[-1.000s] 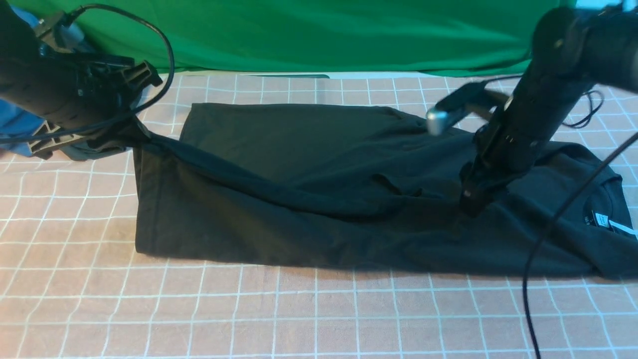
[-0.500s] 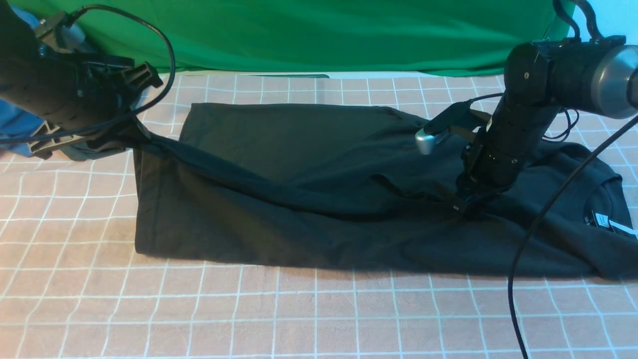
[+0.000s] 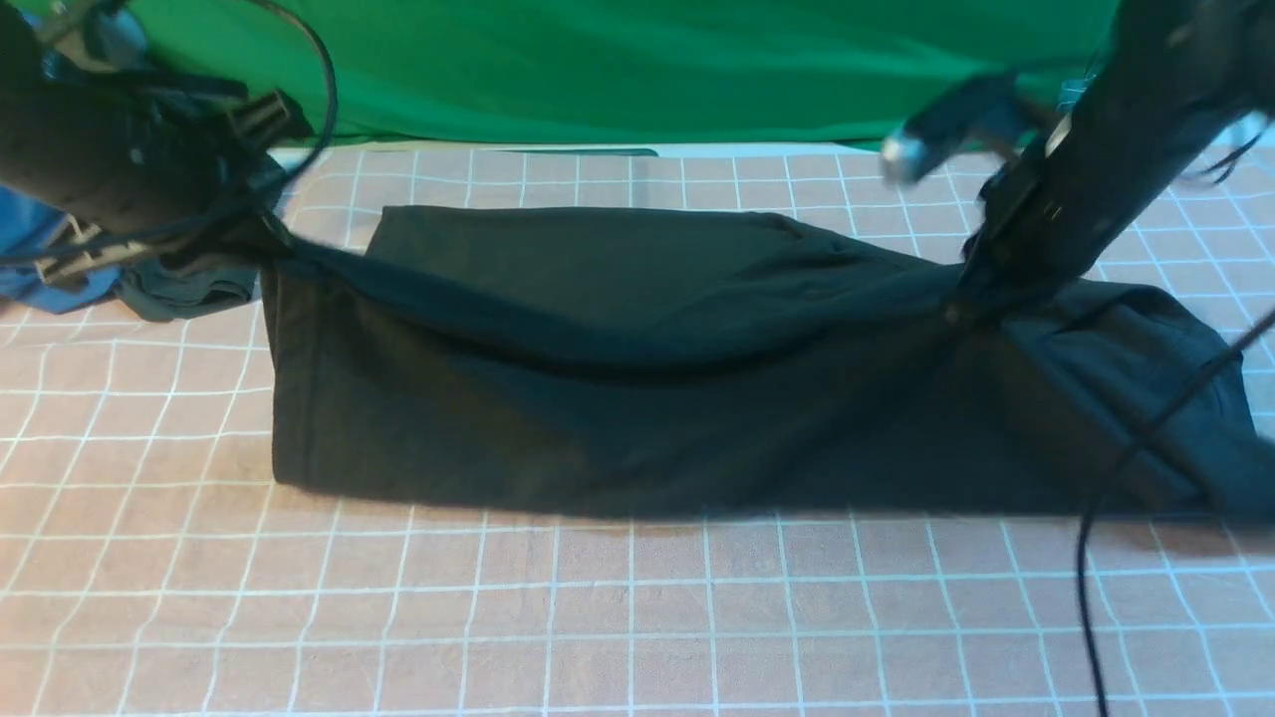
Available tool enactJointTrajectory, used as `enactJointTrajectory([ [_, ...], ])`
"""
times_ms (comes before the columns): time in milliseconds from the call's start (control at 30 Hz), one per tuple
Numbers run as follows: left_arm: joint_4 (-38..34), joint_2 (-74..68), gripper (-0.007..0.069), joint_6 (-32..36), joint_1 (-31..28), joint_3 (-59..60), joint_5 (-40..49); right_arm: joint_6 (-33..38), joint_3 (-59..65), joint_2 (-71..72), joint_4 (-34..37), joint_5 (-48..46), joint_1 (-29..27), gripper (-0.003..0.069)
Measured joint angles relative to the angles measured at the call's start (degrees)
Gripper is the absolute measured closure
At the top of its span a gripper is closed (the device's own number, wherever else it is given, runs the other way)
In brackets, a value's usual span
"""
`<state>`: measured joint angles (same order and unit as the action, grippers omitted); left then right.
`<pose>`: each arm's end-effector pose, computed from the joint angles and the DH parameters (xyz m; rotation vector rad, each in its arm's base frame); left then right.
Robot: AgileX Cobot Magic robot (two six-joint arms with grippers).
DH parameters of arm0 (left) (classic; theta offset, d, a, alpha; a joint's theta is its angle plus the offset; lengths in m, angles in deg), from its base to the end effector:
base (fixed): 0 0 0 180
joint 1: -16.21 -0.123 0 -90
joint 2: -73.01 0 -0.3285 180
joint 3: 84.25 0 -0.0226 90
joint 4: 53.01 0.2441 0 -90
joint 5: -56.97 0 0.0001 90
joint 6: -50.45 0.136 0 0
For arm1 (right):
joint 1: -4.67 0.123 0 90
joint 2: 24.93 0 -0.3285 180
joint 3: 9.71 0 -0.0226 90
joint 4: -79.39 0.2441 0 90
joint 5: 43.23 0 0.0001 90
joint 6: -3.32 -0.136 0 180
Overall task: Fold a long-sleeved shirt over a pink coffee tablecloth.
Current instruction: 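Fold the black garment in half by bringing its near edge over to the far edge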
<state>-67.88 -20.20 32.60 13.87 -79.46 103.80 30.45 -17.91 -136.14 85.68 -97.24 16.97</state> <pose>0.3427 -0.0115 0.3315 -0.5914 2.4676 -0.4182 0.4028 0.1002 0.2717 -0.8611 2.5912 0.0665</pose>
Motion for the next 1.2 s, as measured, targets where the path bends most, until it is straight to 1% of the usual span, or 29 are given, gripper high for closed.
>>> enactJointTrajectory([
  [167, -0.3, 1.2, 0.0594, 0.0, 0.0, -2.4, -2.1, -1.0, -1.8, 1.8, 0.0, 1.7, -3.1, 0.0607],
  [367, -0.8, -2.6, 0.0594, 0.0, 0.0, -4.8, -6.6, -1.4, -4.3, 0.9, 0.3, 3.1, -5.4, 0.0607],
  [567, -0.8, -9.2, 0.0594, 0.0, 0.0, -8.4, -9.3, -0.8, -6.1, -3.2, 0.5, 6.9, -5.6, 0.0607],
  [833, -0.3, -18.7, 0.0594, 0.0, 0.1, -12.0, -17.5, -0.2, -8.9, -11.4, 0.5, 15.7, -5.6, 0.0607],
  [1200, -0.2, -27.3, 0.059, 0.0, 0.1, -14.0, -25.9, 0.1, -9.7, -17.8, 0.7, 23.3, -5.6, 0.0607],
])
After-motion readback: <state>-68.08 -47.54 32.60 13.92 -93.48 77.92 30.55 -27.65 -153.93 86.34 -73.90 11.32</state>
